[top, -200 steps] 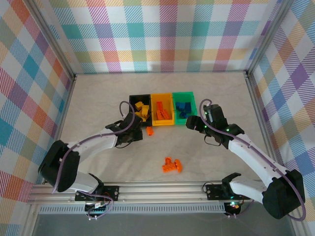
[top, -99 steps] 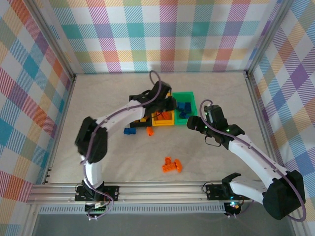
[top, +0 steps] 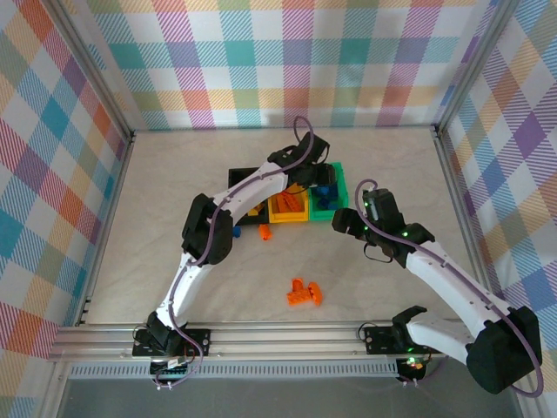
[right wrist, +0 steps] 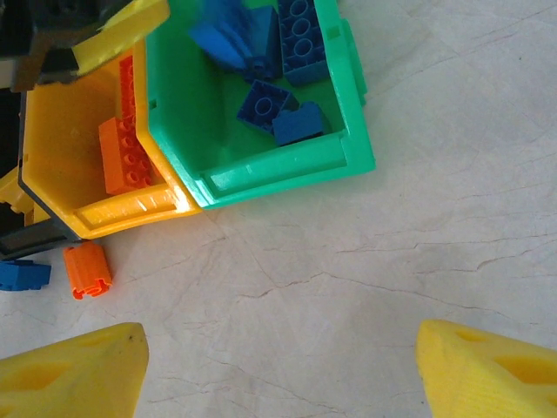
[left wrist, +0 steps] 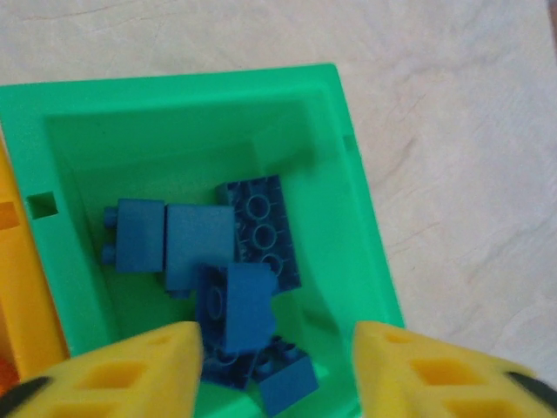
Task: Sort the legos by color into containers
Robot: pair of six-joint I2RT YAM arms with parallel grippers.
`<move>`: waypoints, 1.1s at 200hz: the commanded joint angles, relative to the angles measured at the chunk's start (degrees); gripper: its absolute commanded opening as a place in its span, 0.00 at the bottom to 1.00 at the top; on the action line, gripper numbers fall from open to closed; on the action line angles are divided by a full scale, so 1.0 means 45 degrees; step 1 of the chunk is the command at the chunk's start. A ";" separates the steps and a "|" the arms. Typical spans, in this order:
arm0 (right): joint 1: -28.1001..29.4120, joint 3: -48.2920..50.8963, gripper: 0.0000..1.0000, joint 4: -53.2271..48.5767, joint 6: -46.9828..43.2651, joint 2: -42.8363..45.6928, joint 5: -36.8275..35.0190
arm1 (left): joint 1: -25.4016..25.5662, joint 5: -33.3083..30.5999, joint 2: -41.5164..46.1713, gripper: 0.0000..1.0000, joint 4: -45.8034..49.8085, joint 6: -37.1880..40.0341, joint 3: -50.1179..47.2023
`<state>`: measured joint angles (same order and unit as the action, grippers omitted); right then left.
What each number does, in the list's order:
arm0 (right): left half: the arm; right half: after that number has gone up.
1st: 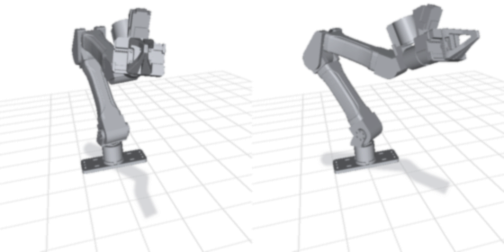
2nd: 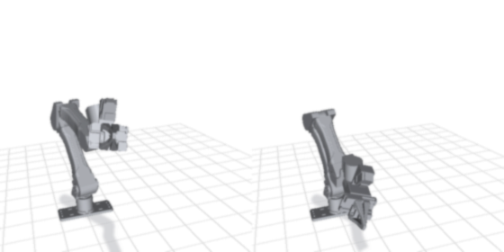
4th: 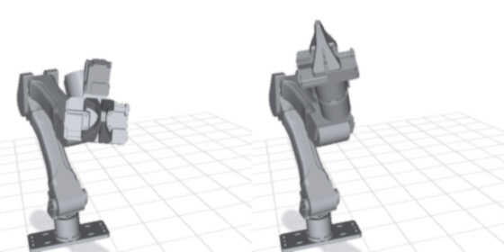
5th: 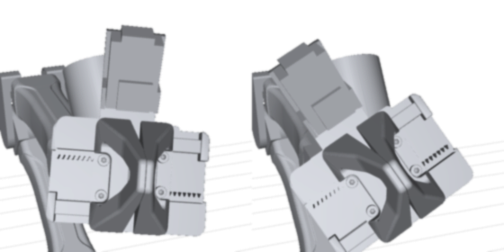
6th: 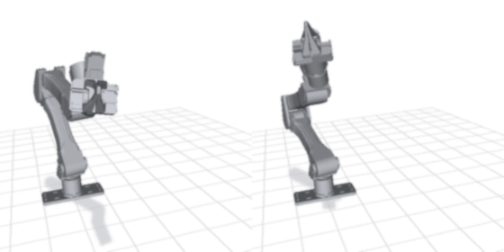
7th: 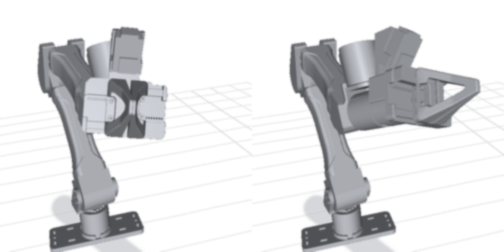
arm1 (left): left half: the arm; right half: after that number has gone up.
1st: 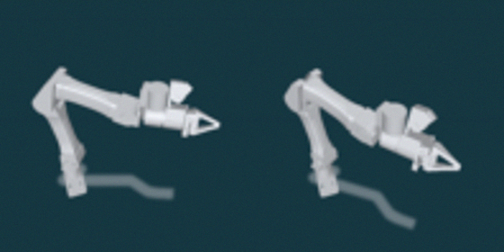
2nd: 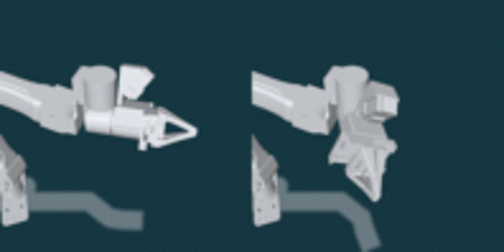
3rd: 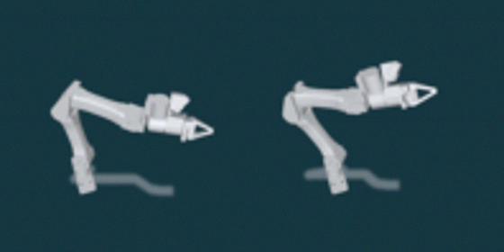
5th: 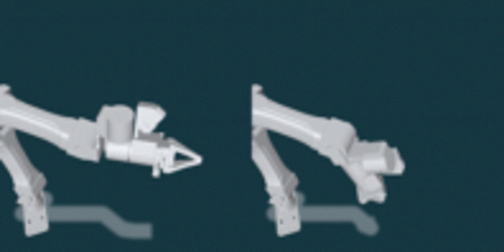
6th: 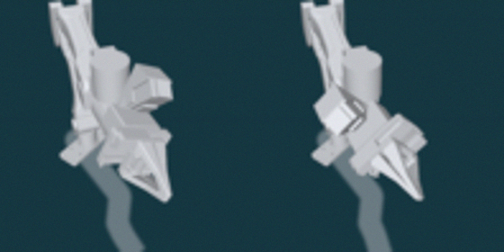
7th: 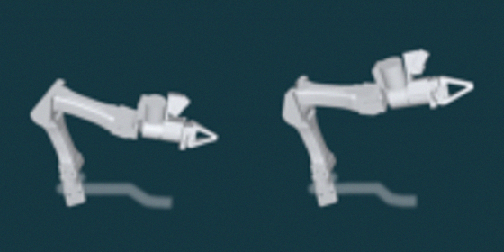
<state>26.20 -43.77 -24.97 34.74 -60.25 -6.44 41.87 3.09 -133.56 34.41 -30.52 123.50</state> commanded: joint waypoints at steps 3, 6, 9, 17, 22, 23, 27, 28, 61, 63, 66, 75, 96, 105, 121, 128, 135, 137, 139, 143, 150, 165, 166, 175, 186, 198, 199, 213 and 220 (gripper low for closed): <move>-0.0113 0.0093 0.82 -0.0094 -0.0025 0.0205 -0.0055 | 0.0395 -0.0375 0.0611 0.60 0.0473 0.0393 0.0364; -0.0108 0.0097 0.82 -0.0061 -0.0020 0.0205 -0.0054 | 0.0414 -0.0375 0.0709 0.61 0.0445 0.0381 0.0308; -0.0117 0.0092 0.82 -0.0067 -0.0024 0.0205 -0.0042 | 0.0405 -0.0375 0.0799 0.62 0.0412 0.0387 0.0233; -0.0118 0.0068 0.82 -0.0047 -0.0039 0.0197 -0.0034 | 0.0423 -0.0375 0.1130 0.64 0.0246 0.0315 -0.0106; -0.0119 0.0082 0.82 -0.0034 -0.0044 0.0186 -0.0006 | 0.0442 -0.0329 0.1422 0.64 0.0048 0.0254 -0.0427; -0.0119 0.0090 0.82 -0.0026 -0.0044 0.0186 0.0009 | 0.0442 -0.0332 0.1478 0.64 -0.0001 0.0247 -0.0498; -0.0132 0.0097 0.82 0.0017 -0.0073 0.0185 0.0074 | 0.0433 -0.0312 0.1755 0.66 -0.0137 0.0176 -0.0830; -0.0132 0.0097 0.82 0.0017 -0.0073 0.0185 0.0074 | 0.0428 -0.0304 0.1820 0.66 -0.0201 0.0159 -0.0925; -0.0053 0.0174 0.81 0.0422 -0.0489 -0.0109 0.1031 | 0.0421 -0.0546 0.4671 0.81 -0.1902 -0.0151 -0.4495; -0.0034 0.0185 0.81 0.0429 -0.0507 -0.0147 0.1091 | 0.0417 -0.0574 0.4848 0.81 -0.1953 -0.0166 -0.4789; 0.0028 0.0185 0.81 0.0438 -0.0531 -0.0228 0.1202 | 0.0412 -0.0629 0.5120 0.82 -0.2063 -0.0187 -0.5172; 0.0229 0.0176 0.81 0.0473 -0.0575 -0.0447 0.1371 | 0.0384 -0.0733 0.5955 0.85 -0.2367 -0.0272 -0.6344; 0.1464 0.0128 0.81 0.0586 -0.0682 -0.1296 0.1366 | 0.0200 -0.0960 0.7989 0.90 -0.2970 -0.0663 -0.9158; 0.2148 0.0047 0.81 0.0680 -0.0682 -0.1754 0.1231 | 0.0100 -0.1118 0.8933 0.92 -0.3179 -0.0908 -1.0360; 0.3202 -0.0141 0.82 0.1019 -0.0546 -0.2687 0.1166 | -0.0112 -0.1499 1.0808 0.98 -0.3394 -0.1183 -1.2537; 0.3579 -0.0267 0.82 0.1243 -0.0510 -0.3145 0.1210 | -0.0189 -0.1747 1.1599 1.00 -0.3244 -0.1236 -1.3305; 0.3909 -0.0454 0.82 0.1379 -0.0458 -0.3614 0.1211 | -0.0234 -0.1995 1.2357 1.00 -0.3164 -0.1262 -1.4030; 0.3946 -0.0481 0.82 0.1384 -0.0456 -0.3667 0.1213 | -0.0249 -0.2035 1.2575 1.00 -0.3143 -0.1268 -1.4174; 0.4023 -0.0516 0.82 0.1427 -0.0455 -0.3766 0.1195 | -0.0292 -0.2059 1.2767 1.00 -0.3098 -0.1294 -1.4362; 0.4139 -0.0617 0.82 0.1444 -0.0446 -0.3945 0.1181 | -0.0359 -0.2102 1.3123 1.00 -0.3022 -0.1353 -1.4697; 0.4248 -0.0783 0.82 0.1453 -0.0438 -0.4219 0.1093 | -0.0477 -0.2060 1.3657 1.00 -0.2878 -0.1476 -1.5168; 0.4315 -0.1017 0.82 0.1644 -0.0401 -0.4518 0.1006 | -0.0592 -0.2090 1.4669 1.00 -0.2492 -0.1552 -1.5757; 0.4315 -0.1046 0.82 0.1653 -0.0399 -0.4539 0.1003 | -0.0593 -0.2111 1.4752 1.00 -0.2443 -0.1555 -1.5771; 0.4331 -0.1257 0.82 0.1721 -0.0386 -0.4753 0.1028 | -0.0593 -0.2351 1.5368 1.00 -0.2150 -0.1613 -1.6107; 0.4435 -0.1533 0.82 0.1916 -0.0359 -0.5062 0.1105 | -0.0665 -0.2845 1.6178 1.00 -0.1780 -0.1723 -1.6537; 0.4747 -0.1915 0.81 0.2084 -0.0357 -0.5512 0.0972 | -0.0792 -0.3215 1.7035 1.00 -0.1552 -0.1663 -1.7047; 0.4775 -0.1963 0.81 0.2088 -0.0357 -0.5564 0.0937 | -0.0810 -0.3240 1.7088 1.00 -0.1543 -0.1649 -1.7070; 0.5175 -0.2267 0.80 0.2660 -0.0384 -0.6268 0.0682 | -0.0951 -0.3753 1.7733 1.00 -0.0991 -0.1644 -1.7404; 0.5264 -0.2406 0.79 0.2941 -0.0377 -0.6575 0.0690 | -0.1016 -0.3951 1.7929 1.00 -0.0740 -0.1652 -1.7538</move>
<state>47.05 -51.13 -17.65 33.23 -85.12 -2.39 38.79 -8.95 -57.89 26.24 -37.10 46.78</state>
